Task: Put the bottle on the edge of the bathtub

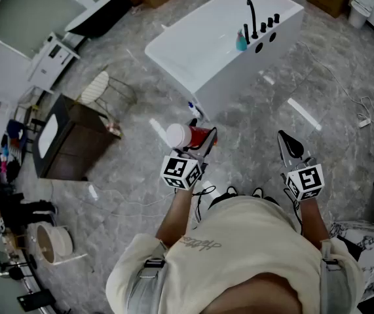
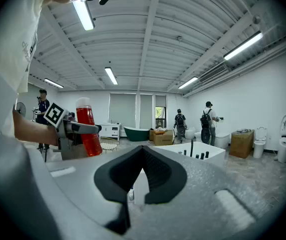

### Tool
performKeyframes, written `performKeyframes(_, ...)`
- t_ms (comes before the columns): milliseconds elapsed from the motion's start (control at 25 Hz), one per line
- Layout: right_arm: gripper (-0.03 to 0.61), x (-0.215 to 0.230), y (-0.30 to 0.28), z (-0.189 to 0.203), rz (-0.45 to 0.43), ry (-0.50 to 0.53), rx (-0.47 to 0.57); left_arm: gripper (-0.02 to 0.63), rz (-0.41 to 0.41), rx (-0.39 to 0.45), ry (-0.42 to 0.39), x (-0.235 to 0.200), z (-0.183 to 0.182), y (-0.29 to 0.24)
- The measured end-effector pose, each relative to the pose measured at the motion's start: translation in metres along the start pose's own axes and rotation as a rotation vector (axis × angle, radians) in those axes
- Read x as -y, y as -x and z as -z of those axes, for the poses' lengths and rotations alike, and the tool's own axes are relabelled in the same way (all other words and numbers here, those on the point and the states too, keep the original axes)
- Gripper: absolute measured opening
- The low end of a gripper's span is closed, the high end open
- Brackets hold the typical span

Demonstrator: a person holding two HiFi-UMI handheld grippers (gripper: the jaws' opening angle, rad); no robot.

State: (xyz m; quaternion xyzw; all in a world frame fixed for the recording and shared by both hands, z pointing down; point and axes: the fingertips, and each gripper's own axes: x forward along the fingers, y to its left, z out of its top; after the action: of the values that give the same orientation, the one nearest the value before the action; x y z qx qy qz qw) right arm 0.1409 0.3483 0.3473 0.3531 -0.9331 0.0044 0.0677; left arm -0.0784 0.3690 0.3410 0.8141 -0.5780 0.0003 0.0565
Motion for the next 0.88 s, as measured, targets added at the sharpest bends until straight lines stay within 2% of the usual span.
performKeyframes(360, 0.002, -0.007, -0.032, -0.002, 0.072, -0.045, 0.032, 0.298, 0.038, -0.031, -0.017, -0.042, 0.009, -0.005)
performKeyframes(520, 0.002, -0.009, -0.045, -0.006, 0.130, -0.077, 0.050, 0.298, 0.074, -0.049, -0.014, -0.054, 0.014, -0.007)
performKeyframes(720, 0.002, -0.013, -0.058, 0.007, 0.151, -0.085, -0.006, 0.299, 0.088, -0.073, 0.008, -0.065, 0.027, -0.011)
performKeyframes(880, 0.002, 0.001, -0.070, 0.019, 0.145, -0.133, -0.045, 0.301, 0.074, -0.090, 0.029, -0.077, 0.032, -0.025)
